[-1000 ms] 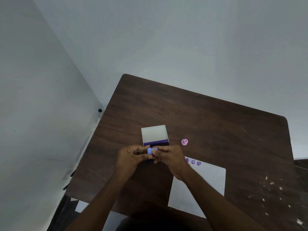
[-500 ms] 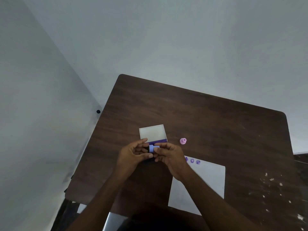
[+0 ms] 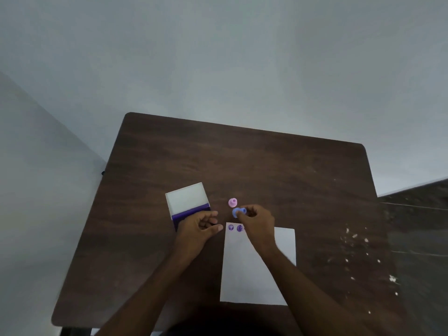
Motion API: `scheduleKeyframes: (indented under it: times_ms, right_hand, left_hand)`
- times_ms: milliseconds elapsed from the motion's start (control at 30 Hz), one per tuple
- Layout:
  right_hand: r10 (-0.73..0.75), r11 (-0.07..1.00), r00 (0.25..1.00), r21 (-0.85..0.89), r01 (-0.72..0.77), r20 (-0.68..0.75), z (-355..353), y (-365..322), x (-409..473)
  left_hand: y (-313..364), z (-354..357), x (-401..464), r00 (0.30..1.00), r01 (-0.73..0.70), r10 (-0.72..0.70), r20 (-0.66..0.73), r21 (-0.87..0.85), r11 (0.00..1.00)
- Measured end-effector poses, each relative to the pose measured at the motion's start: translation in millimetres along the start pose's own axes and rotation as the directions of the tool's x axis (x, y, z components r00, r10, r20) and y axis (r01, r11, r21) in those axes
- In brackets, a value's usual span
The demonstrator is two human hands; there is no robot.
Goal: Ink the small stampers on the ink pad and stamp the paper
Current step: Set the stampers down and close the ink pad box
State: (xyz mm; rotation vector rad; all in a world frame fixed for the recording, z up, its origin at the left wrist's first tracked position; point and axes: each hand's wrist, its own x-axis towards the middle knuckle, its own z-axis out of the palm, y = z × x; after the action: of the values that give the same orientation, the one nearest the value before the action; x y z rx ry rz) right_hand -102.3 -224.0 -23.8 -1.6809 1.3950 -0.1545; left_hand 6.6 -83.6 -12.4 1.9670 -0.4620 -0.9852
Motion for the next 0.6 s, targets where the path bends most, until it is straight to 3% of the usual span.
scheduleKeyframes:
  times_ms: [167,333,433,600]
  right_hand:
    - [-0.032,0.994,0.996,-0.107,0.024,-0.08,-14,13,19]
    - [-0.033,0.983,0.999,-0.18,0.025,-0.043,-5,11,32]
    - [-0.048,0.969,0.999,-0.243,0.047,0.003,2,9,37]
    - [-0.021,0.951,0.997,-0.308,0.042,0.069,10,6,43]
  left_hand:
    - [15,29,15,1.0,0.016,-0.016,0.003,0.071,0.997]
    - [21,48,30,0.993,0.103,-0.111,0.035,0.18,0.978]
    - [22,53,34,0.97,0.197,-0.233,0.065,0.343,0.918]
    - [18,51,28,0.988,0.124,-0.145,0.047,0.299,0.946]
